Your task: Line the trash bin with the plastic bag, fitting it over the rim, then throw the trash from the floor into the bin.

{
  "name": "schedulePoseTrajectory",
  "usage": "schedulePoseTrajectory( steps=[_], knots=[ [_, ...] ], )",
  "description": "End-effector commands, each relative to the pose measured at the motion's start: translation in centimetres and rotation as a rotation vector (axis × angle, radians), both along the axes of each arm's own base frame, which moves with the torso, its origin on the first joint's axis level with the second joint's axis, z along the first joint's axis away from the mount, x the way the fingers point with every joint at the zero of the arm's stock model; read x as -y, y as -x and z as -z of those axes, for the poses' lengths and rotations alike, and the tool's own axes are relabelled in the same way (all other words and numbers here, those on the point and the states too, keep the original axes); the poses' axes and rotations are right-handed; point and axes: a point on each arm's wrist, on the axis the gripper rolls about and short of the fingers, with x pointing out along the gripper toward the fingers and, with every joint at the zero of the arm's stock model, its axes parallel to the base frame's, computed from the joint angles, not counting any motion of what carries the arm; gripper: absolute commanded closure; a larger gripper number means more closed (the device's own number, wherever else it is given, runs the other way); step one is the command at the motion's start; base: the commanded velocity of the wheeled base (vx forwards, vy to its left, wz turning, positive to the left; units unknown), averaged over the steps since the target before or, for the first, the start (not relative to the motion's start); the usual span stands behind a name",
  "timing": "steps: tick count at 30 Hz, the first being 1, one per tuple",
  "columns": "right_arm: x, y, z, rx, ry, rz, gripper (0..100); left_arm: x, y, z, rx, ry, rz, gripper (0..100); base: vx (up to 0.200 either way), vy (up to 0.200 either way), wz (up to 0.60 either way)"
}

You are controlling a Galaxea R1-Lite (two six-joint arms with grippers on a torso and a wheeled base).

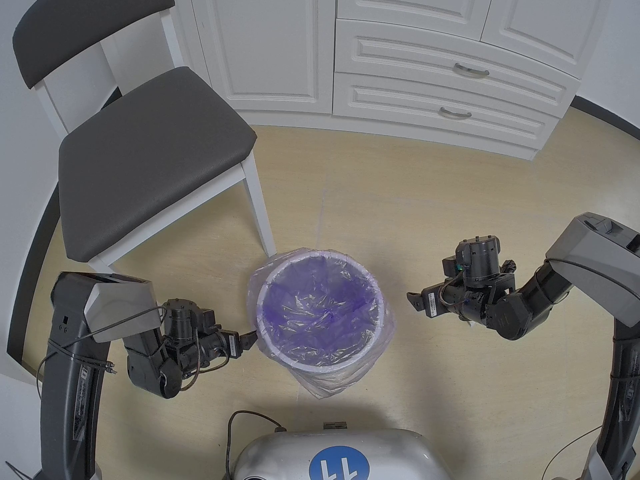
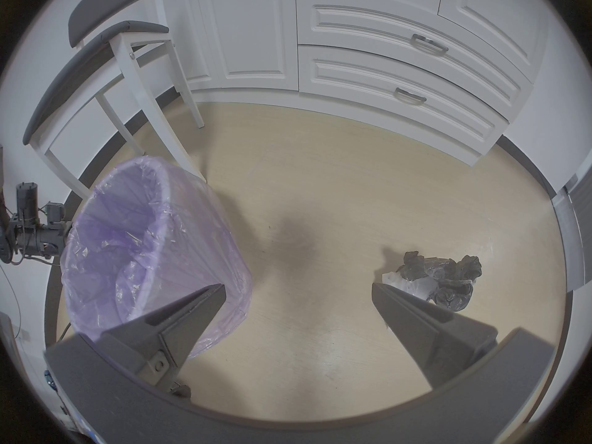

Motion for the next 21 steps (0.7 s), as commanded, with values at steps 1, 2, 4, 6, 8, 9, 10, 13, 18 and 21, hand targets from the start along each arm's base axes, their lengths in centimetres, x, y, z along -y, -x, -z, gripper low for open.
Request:
schedulePoseTrajectory(
  steps=[1, 2, 4, 6, 8, 9, 10, 13, 18, 21],
  knots=[
    [0.4, -0.2, 1.0, -0.011, 0.002, 0.005, 0, 1.0, -2.4, 0.0, 0.008, -0.001, 0.009, 0, 0.000, 0.000, 0.00],
    [0.4, -0.3, 1.2, -0.013, 0.001, 0.004, 0, 1.2, -2.8, -0.2, 0.005, -0.002, 0.011, 0, 0.000, 0.000, 0.00],
    [0.4, -0.4, 1.5, -0.019, 0.003, 0.004, 0, 1.4, -3.1, -0.3, -0.004, -0.005, 0.013, 0, 0.000, 0.000, 0.00],
    [0.5, -0.5, 1.8, -0.026, 0.004, 0.006, 0, 1.7, -3.1, -0.5, -0.001, -0.004, 0.019, 0, 0.000, 0.000, 0.00],
    [0.5, -0.7, 2.3, -0.032, 0.006, 0.006, 0, 1.7, -3.0, -0.6, -0.002, -0.005, 0.020, 0, 0.000, 0.000, 0.00],
    [0.4, -0.8, 2.4, -0.032, 0.005, 0.005, 0, 1.7, -3.0, -0.7, -0.002, -0.005, 0.020, 0, 0.000, 0.000, 0.00],
    [0.4, -1.0, 2.6, -0.036, 0.004, 0.004, 0, 1.7, -2.9, -0.8, 0.000, -0.005, 0.019, 0, 0.000, 0.000, 0.00],
    [0.1, -1.1, 2.8, -0.039, -0.021, 0.009, 0, 1.5, -2.3, -1.5, -0.002, -0.008, 0.010, 0, 0.000, 0.000, 0.00],
    [-0.4, -1.2, 2.1, -0.048, -0.167, 0.025, 0, 0.4, 1.4, -3.6, 0.024, -0.003, 0.002, 0, 0.000, 0.000, 0.00],
    [-0.7, -1.6, 1.9, -0.029, -0.225, 0.039, 0, -0.2, 3.1, -4.4, 0.057, 0.004, -0.002, 0, 0.000, 0.000, 0.00]
  ],
)
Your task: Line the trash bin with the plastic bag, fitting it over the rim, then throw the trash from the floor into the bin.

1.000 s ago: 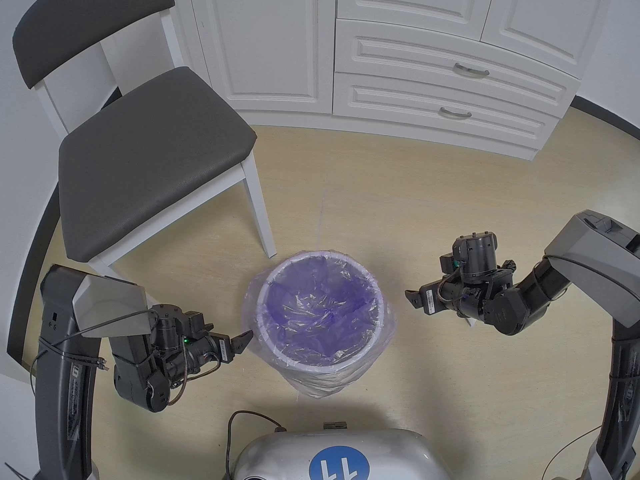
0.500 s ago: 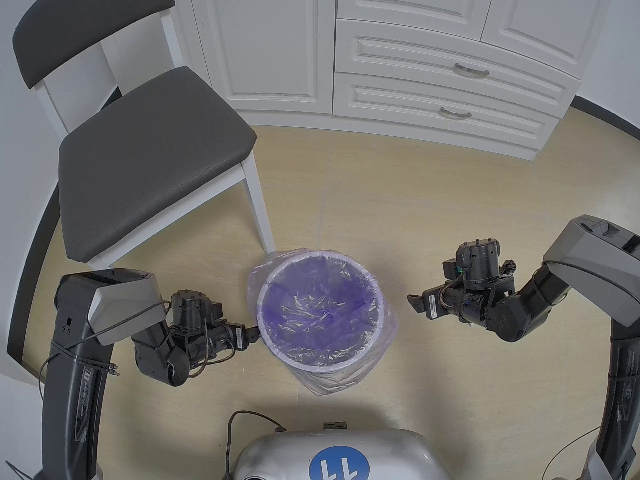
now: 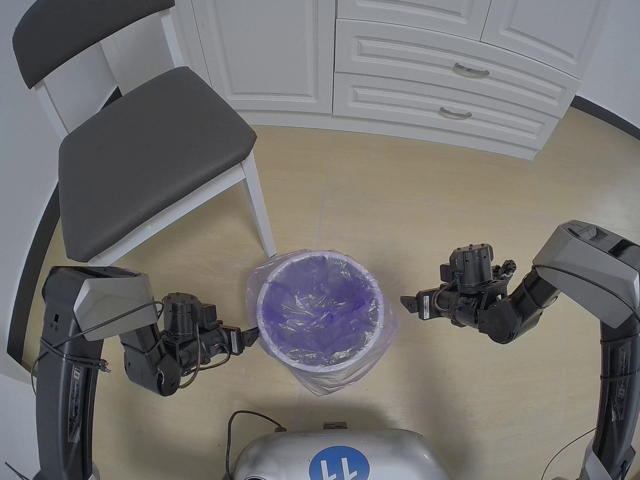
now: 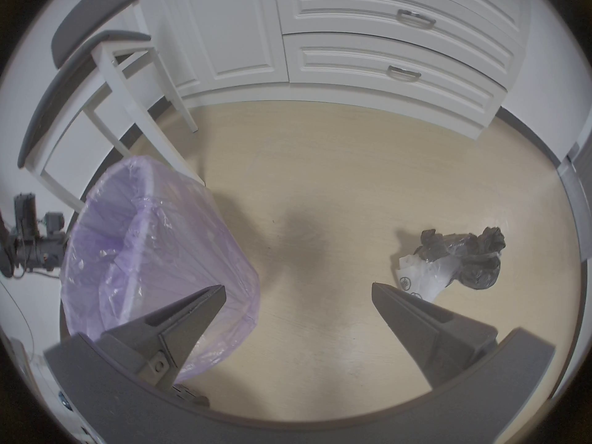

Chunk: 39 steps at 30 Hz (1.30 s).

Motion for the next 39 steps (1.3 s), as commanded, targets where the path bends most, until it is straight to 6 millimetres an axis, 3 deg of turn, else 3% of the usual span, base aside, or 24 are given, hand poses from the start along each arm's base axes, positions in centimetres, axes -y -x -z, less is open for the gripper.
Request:
schedulePoseTrajectory(
  steps=[1, 6, 11, 27, 32, 39],
  knots=[
    [-0.8, -0.6, -0.3, 0.025, -0.114, 0.020, 0, -1.4, 3.1, -3.0, 0.071, 0.016, -0.016, 0, 0.000, 0.000, 0.00],
    [-1.3, -1.3, -0.5, 0.048, -0.155, 0.026, 0, -1.7, 2.2, -4.3, 0.126, 0.033, -0.027, 0, 0.000, 0.000, 0.00],
    [-1.6, -1.5, 0.9, 0.015, -0.151, 0.007, 0, -1.4, 0.5, -4.4, 0.121, 0.032, -0.029, 0, 0.000, 0.000, 0.00],
    [-1.9, -2.6, 5.0, -0.106, -0.149, -0.038, 0, -0.4, -4.2, -1.5, 0.042, 0.013, -0.035, 0, 0.000, 0.000, 0.00],
    [-1.6, -3.5, 5.6, -0.103, -0.152, -0.028, 0, -0.1, -4.7, -1.5, 0.025, 0.009, -0.032, 0, 0.000, 0.000, 0.00],
    [-1.4, -4.2, 7.5, -0.120, -0.145, -0.016, 0, 0.4, -4.8, 0.4, -0.014, -0.002, -0.020, 0, 0.000, 0.000, 0.00]
  ],
)
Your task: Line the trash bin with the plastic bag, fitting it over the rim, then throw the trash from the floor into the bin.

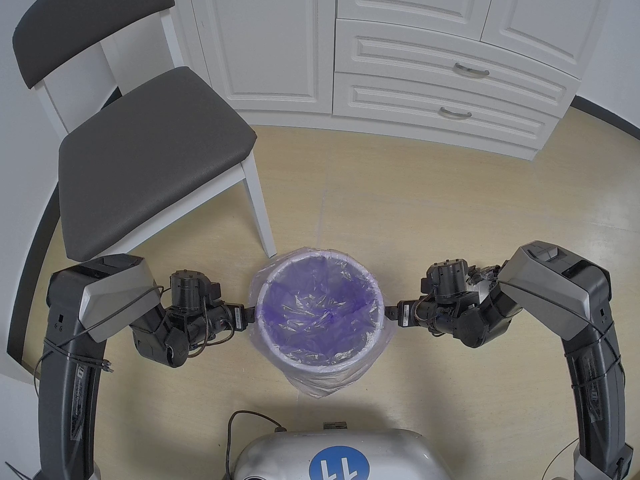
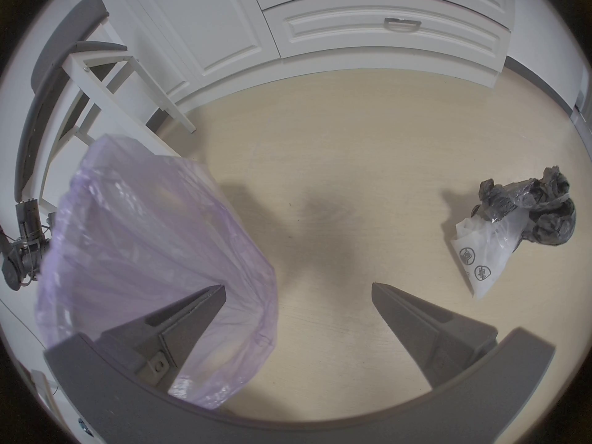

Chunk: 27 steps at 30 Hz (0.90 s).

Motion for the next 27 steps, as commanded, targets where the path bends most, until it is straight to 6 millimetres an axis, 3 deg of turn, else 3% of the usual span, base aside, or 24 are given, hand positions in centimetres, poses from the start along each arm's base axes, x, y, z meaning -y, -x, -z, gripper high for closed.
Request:
schedulePoseTrajectory(
  steps=[1, 8, 27],
  knots=[
    [0.1, -0.3, 2.0, -0.029, 0.011, 0.003, 0, 0.3, 0.0, 1.5, -0.027, -0.007, 0.007, 0, 0.000, 0.000, 0.00],
    [0.2, -0.7, 2.9, -0.043, 0.016, 0.006, 0, 0.6, 0.3, 2.1, -0.043, -0.011, 0.017, 0, 0.000, 0.000, 0.00],
    [0.3, -1.3, 2.4, -0.149, 0.054, 0.026, 0, 1.4, 0.8, 2.0, -0.132, -0.024, 0.038, 0, 0.000, 0.000, 0.00]
  ],
)
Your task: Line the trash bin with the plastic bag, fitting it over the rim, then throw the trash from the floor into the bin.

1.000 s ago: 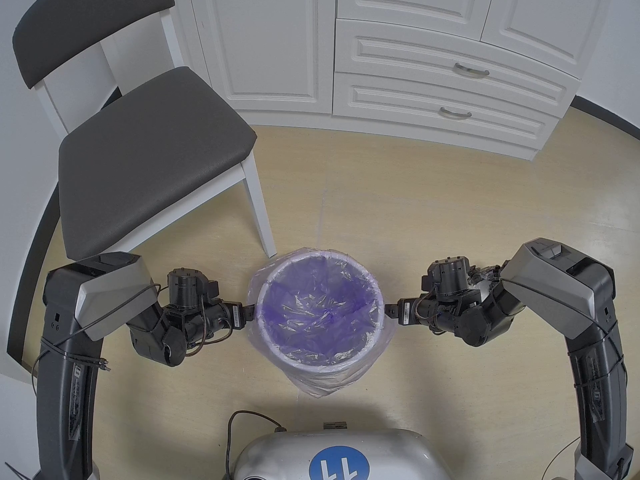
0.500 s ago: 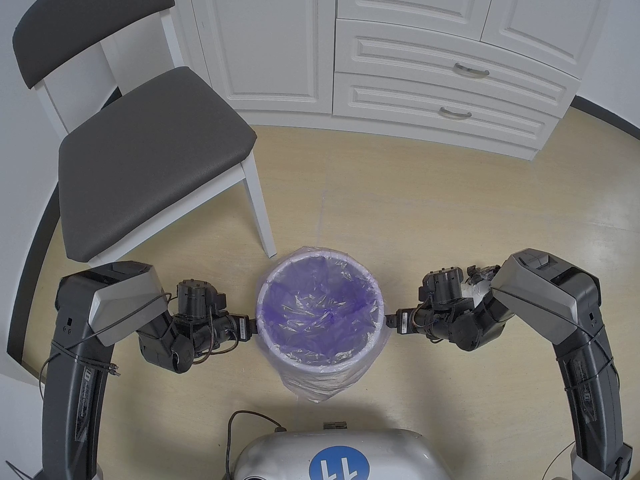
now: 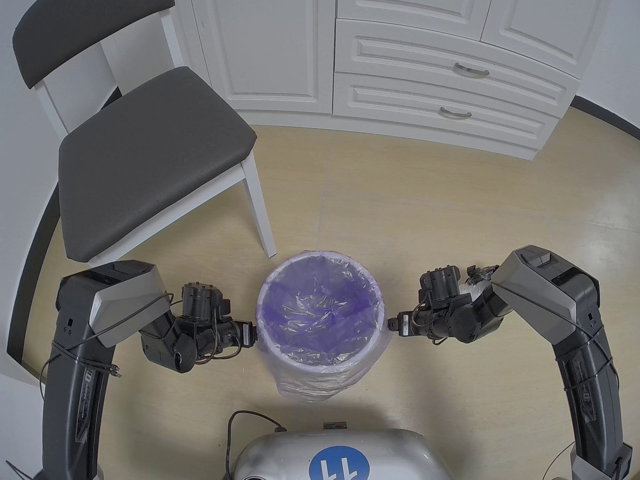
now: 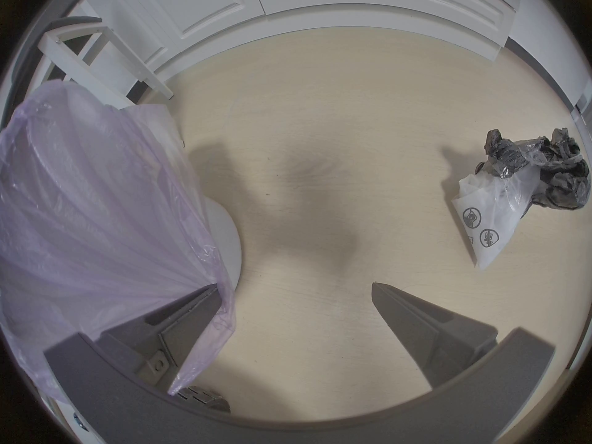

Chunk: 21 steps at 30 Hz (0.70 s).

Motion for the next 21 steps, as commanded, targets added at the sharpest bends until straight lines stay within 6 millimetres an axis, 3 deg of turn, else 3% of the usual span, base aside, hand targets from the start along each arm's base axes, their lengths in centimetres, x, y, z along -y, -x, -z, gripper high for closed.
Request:
schedulePoseTrajectory(
  steps=[1, 7, 13, 14, 21],
  knots=[
    [0.0, -0.2, -0.2, 0.008, -0.006, 0.006, 0, 0.3, 0.0, -0.3, 0.009, 0.003, 0.004, 0, 0.000, 0.000, 0.00],
    [0.4, 0.8, -2.7, 0.019, -0.032, 0.030, 0, -0.6, 0.2, -1.2, 0.026, 0.005, -0.018, 0, 0.000, 0.000, 0.00],
    [0.7, 2.9, -5.6, 0.030, -0.020, 0.032, 0, -1.2, 2.6, -2.2, 0.048, 0.008, -0.019, 0, 0.000, 0.000, 0.00],
    [0.7, 4.0, -6.6, 0.035, -0.006, 0.036, 0, -1.4, 3.8, -2.3, 0.074, 0.008, -0.029, 0, 0.000, 0.000, 0.00],
    [0.6, 6.1, -9.2, 0.107, -0.006, 0.038, 0, -2.1, 5.9, -2.7, 0.136, 0.010, -0.059, 0, 0.000, 0.000, 0.00]
  ],
)
